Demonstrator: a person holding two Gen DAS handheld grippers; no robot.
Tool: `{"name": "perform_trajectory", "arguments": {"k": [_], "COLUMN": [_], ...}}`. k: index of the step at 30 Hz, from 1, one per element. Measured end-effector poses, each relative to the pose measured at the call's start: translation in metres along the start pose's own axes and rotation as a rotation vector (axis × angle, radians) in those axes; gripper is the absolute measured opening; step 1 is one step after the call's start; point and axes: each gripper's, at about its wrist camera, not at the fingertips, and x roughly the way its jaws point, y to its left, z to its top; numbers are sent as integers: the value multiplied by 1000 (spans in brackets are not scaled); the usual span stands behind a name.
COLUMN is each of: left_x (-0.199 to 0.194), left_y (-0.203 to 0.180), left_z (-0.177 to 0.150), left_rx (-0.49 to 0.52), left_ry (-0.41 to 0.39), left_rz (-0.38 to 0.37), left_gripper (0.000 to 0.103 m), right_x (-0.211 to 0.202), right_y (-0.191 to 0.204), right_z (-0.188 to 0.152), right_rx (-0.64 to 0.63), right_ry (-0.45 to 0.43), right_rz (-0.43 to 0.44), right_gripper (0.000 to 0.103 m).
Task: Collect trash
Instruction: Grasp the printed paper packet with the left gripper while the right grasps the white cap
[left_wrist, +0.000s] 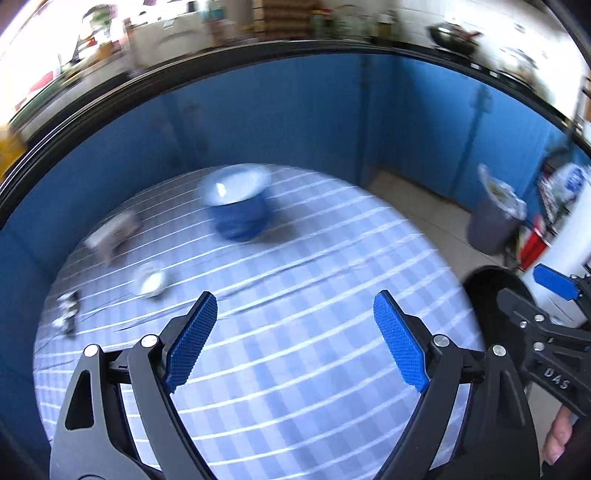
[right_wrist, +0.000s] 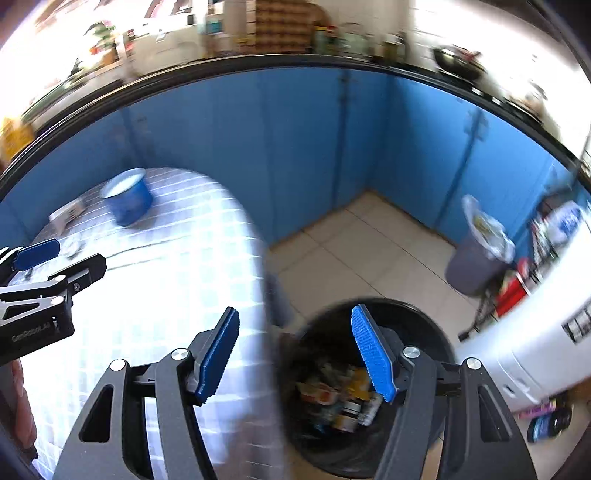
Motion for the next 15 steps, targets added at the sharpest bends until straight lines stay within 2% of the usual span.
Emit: {"name": "perform_trajectory", "arguments": {"k": [8, 12, 15], "left_x": [0, 7, 13], "left_y": [130, 194, 228], "left_z": [-30, -47, -54], "left_rx": [-122, -178, -217], "left_ry": [14, 34, 52], "left_rz": [143, 185, 186], "left_gripper": [86, 86, 86], "right_x": [21, 38, 54], "right_y": [115, 167, 206], "right_z": [25, 38, 49], "right_rx": [-125, -155, -172], "right_ry": [24, 48, 68], "right_rz": [107, 183, 222], "right_gripper": [62, 62, 62]}}
